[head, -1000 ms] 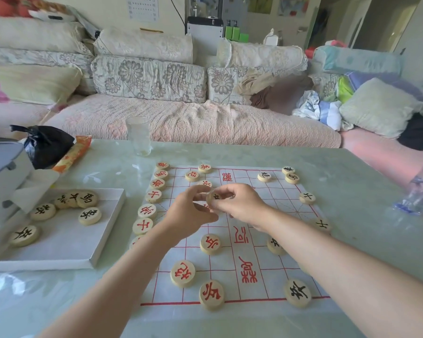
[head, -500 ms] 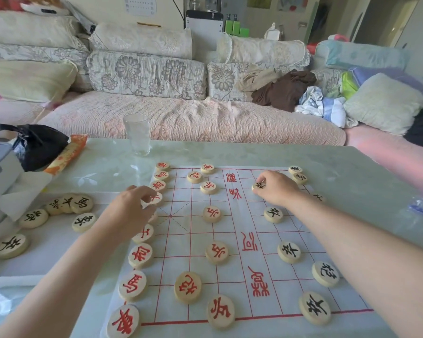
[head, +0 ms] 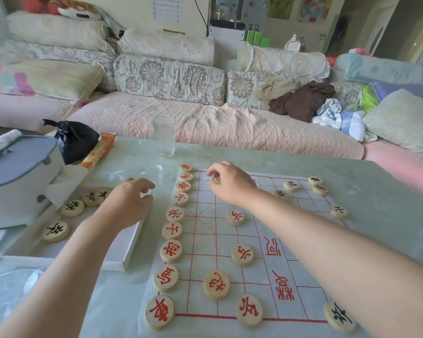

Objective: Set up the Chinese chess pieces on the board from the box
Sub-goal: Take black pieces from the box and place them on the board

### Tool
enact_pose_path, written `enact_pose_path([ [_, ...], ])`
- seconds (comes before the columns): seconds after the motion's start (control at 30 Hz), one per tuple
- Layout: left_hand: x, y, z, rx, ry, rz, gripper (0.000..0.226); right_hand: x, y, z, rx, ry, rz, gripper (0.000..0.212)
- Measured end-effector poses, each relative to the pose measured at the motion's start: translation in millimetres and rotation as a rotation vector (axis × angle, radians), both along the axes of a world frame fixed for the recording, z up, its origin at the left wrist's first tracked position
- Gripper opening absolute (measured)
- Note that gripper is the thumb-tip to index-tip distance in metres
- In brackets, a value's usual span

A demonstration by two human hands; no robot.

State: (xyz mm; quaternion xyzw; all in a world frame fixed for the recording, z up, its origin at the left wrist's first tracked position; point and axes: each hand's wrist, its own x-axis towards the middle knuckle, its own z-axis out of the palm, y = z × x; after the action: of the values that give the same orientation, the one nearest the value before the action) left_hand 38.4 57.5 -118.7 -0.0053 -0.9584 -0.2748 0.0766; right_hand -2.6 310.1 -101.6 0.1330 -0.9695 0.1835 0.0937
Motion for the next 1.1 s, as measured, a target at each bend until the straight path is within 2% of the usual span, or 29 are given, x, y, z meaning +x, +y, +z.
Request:
enact_pose_path([
  [0.13,10,-36,4,-0.027,0.002,0.048,0.034,8,-68,3,-0.012,-0.030,0.171,0.021],
  [0.3,28,-85,10,-0.113,-0.014,0.121,0.039,13,-133,-1,0.033,-0.104,0.244,0.024],
  [0.53,48,-128,6,-0.273,-0.270,0.198,0.048,23,-193,-24,0.255,-0.163,0.341,0.046],
  [0.7,49,-133,-1,-0.300,-0.294,0.094,0.038,27,-203,-32,0.299,-0.143,0.343,0.046],
  [0.8,48,-133,-4,-0.110,-0.292,0.052,0.046,28,-199,-30,0.300,-0.139,0.337,0.047],
  [0.87,49,-129,-2,-0.056,-0.302,0.017,0.057,29,-195,-30,0.319,-0.130,0.334,0.050],
  [0.97,49,-121,-2,-0.122,-0.341,-0.019,0.057,32,-189,-31,0.310,-0.122,0.321,0.052],
  [1.1,48,-111,-9,-0.242,-0.363,0.037,0.061,36,-180,-30,0.160,-0.105,0.334,0.051],
])
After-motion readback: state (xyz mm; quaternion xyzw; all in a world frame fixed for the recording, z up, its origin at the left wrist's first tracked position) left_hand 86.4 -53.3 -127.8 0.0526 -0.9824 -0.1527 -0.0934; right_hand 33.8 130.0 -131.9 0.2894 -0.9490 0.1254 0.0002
